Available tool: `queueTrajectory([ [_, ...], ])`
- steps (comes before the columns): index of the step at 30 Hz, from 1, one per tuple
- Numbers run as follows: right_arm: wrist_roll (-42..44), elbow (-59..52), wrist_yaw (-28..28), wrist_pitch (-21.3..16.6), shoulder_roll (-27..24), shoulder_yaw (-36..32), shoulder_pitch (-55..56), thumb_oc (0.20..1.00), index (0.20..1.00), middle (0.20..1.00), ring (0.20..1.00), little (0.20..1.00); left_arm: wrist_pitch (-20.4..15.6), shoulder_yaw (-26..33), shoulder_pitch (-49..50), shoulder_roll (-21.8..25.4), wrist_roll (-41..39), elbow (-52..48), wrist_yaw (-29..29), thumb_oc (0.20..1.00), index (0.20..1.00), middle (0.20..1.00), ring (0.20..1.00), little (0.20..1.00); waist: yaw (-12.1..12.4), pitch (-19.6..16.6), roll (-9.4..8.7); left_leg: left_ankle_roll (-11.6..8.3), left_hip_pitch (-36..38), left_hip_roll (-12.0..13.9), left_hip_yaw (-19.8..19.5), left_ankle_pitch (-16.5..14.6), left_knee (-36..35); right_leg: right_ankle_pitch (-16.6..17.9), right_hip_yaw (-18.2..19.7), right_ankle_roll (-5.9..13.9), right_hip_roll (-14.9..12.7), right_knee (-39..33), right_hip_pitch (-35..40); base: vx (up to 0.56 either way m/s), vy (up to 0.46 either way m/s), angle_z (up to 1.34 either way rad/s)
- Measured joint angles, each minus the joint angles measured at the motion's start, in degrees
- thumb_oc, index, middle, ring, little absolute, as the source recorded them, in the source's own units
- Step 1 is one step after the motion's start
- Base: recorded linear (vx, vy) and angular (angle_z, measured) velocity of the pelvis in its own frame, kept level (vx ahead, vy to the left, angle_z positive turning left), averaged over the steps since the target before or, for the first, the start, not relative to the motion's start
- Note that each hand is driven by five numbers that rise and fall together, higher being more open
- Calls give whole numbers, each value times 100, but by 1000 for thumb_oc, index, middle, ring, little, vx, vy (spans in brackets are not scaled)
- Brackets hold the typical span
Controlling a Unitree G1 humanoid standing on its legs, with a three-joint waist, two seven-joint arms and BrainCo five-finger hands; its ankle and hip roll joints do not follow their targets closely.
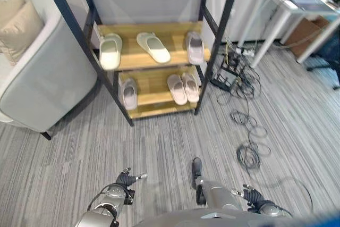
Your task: Arrange the slippers neatly on the shoe rack.
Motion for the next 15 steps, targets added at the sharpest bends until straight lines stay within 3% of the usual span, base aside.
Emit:
queueTrajectory([
  [1,2,-156,-49,-19,-29,0,103,1000,1000,1000,1000,1000,3,55,209,-128,0,9,1,1000,1000,1000,1000,1000,27,-55,149,-269,-28,64,36,118,341,-64,45,-141,117,-79,232,150,-81,-9],
  [3,-5,-339,-74,-25,5,135,101,1000,1000,1000,1000,1000,12,64,467,-128,-8,101,-14,1000,1000,1000,1000,1000,7,-121,80,-186,-413,47,71,-186,478,-147,134,-200,88,-408,522,184,-99,-15],
  [5,-14,-481,-95,-13,-3,313,45,1000,1000,1000,1000,1000,1,112,461,-96,-67,127,-2,1000,1000,1000,1000,1000,22,-97,45,-245,-893,157,150,-219,542,-179,137,-233,126,-721,875,64,-60,-2],
  [6,-89,-848,-124,-12,-22,491,-40,1000,1000,1000,1000,1000,3,104,293,-65,-70,115,3,1000,1000,1000,1000,1000,26,-36,-40,-331,-1642,186,226,-183,1306,-239,131,-275,120,-830,1061,49,-39,-9],
  [7,-226,-1285,-165,-20,-31,685,-254,1000,1000,1000,1000,1000,9,73,120,-112,-74,62,17,1000,1000,1000,1000,1000,43,39,-130,-680,-2439,100,564,85,2647,-408,161,-267,101,-838,1112,119,60,46],
  [8,-241,-2264,-284,-46,-72,1084,-408,1000,1000,1000,1000,1000,16,-107,-328,-166,-150,-105,54,1000,1000,1000,1000,1000,25,349,-494,-518,-3388,419,1816,556,3830,-608,73,-288,-203,-875,1291,241,196,64],
  [9,-390,-3251,-341,-13,-151,1142,-412,1000,1000,1000,1000,1000,3,-417,-391,-150,-153,-321,153,1000,1000,1000,1000,1000,44,436,-620,-215,-3586,958,2283,345,2475,-695,64,-224,-299,-880,1300,299,270,63],
  [10,-466,-3975,-278,-301,-441,1133,-797,1000,1000,1000,1000,1000,18,-46,-421,-168,-182,-215,155,1000,1000,1000,1000,1000,107,608,-498,-461,-3372,1541,2121,769,-171,-726,97,-49,-299,-982,1608,334,323,17],
  [11,-465,-3248,-326,-394,-719,840,-1257,1000,1000,1000,1000,1000,42,248,-453,-142,-216,167,176,1000,1000,1000,1000,1000,263,609,-382,-671,-3210,1826,1715,1112,-1187,-903,-69,169,-326,-1029,2103,283,400,-36],
  [12,-417,-2695,-150,-387,-1505,487,-1135,1000,1000,1000,1000,1000,84,229,-184,-173,-251,261,135,1000,1000,1000,1000,1000,419,5,-74,-484,-2762,1284,1017,1496,-1127,-1377,9,743,-685,-1006,2747,285,584,-43],
  [13,-369,-2779,-83,-385,-1431,384,-933,1000,1000,1000,1000,1000,126,220,-16,-80,-216,348,142,1000,1000,1000,1000,1000,333,-118,-275,-375,-2517,1000,1113,1927,-1311,-1351,-40,880,-923,-819,2791,185,491,-58],
  [15,-456,-3366,-111,-385,-1058,10,-290,1000,1000,1000,1000,1000,110,265,143,67,-205,351,107,1000,1000,1000,1000,1000,225,-139,-287,-170,-2237,837,1170,2050,-1359,-1265,-54,981,-1163,-141,2544,74,247,-52],
])
